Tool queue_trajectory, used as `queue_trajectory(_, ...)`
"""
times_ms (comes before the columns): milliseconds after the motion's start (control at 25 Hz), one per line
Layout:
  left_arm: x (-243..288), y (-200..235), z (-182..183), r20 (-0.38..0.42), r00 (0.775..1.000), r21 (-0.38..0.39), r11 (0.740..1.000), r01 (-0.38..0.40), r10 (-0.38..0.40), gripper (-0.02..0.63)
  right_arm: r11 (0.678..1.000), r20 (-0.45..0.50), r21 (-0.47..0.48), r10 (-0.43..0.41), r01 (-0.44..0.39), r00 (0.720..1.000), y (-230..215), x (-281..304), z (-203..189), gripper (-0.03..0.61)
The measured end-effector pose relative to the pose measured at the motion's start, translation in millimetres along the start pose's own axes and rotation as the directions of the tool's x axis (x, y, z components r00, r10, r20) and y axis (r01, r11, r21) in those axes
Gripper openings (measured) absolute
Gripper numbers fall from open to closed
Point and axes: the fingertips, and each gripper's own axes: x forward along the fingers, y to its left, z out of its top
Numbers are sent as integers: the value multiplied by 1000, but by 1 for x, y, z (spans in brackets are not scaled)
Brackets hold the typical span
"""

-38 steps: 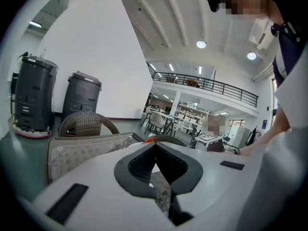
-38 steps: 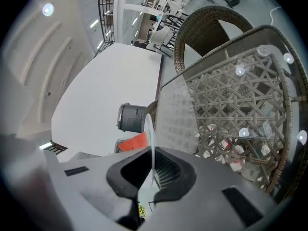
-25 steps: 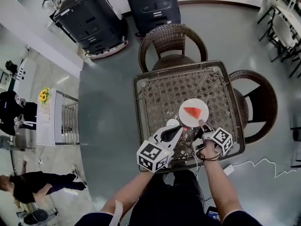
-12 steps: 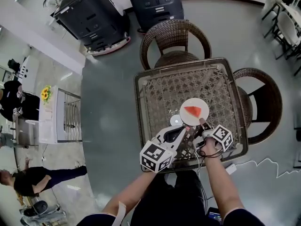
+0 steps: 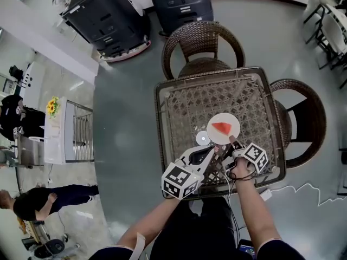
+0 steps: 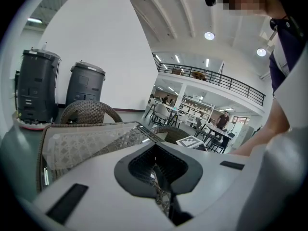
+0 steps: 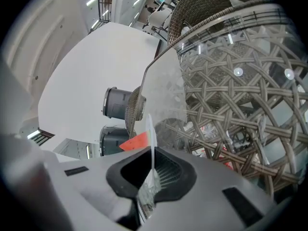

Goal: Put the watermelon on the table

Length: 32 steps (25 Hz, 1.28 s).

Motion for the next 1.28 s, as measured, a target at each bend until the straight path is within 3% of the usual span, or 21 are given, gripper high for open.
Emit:
queue_trajectory(720,2,7,-2,-19,1000,2,1000,11,-10,5,998,3,-61,-16,16,1000,-6,11,3,11)
queue_trajectory(1000,-1,9,-4,-27,999,0,1000,19,-19,5,994,28,-95,-55,58,998,-14,14,4,11)
queue_trajectory(1280,-8,13,-10,-38,999,-3,1000,22,-22,5,979,59,-189,-67,77,996,-15,15,3,14)
